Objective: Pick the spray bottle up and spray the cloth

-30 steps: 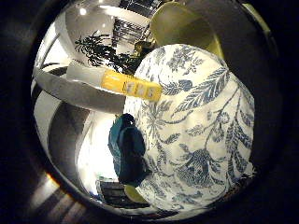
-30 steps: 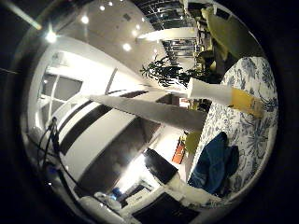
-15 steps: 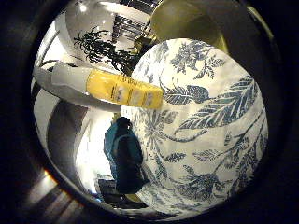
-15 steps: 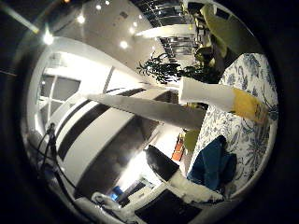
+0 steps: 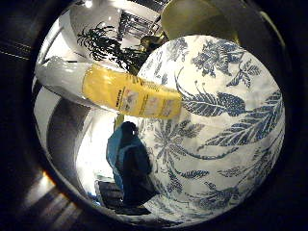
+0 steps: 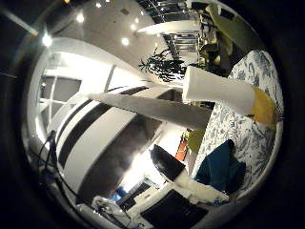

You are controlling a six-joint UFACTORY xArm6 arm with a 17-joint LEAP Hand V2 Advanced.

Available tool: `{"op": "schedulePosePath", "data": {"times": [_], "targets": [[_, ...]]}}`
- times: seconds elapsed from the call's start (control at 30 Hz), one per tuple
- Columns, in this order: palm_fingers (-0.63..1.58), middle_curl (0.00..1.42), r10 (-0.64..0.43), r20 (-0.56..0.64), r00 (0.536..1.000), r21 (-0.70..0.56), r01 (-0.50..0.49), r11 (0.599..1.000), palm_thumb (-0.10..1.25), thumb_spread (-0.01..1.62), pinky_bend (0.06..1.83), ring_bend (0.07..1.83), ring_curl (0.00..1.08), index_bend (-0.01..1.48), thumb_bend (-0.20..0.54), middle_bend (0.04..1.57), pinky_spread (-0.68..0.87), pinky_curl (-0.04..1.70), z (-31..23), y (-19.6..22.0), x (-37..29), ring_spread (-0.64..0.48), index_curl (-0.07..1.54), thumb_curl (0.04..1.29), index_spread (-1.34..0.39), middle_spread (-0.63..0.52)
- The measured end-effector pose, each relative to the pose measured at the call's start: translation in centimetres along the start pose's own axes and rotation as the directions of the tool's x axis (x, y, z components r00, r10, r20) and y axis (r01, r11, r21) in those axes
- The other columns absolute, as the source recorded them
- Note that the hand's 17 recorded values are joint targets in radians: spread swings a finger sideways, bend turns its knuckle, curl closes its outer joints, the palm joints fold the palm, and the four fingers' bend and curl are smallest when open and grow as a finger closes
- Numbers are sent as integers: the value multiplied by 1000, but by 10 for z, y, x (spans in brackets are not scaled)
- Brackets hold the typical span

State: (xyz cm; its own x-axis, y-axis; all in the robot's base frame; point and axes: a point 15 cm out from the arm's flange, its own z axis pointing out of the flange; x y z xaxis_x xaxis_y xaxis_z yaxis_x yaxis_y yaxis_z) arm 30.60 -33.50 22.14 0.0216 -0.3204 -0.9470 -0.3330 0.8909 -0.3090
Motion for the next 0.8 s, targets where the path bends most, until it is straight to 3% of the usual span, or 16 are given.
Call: {"op": "schedulePosePath", "data": {"times": [0.8], "targets": [[144,348,-13,-1,1000,-26,13,1000,621,1041,461,462,267,151,-24,313,409,282,50,-22,-5,230,266,332,-109,190]]}}
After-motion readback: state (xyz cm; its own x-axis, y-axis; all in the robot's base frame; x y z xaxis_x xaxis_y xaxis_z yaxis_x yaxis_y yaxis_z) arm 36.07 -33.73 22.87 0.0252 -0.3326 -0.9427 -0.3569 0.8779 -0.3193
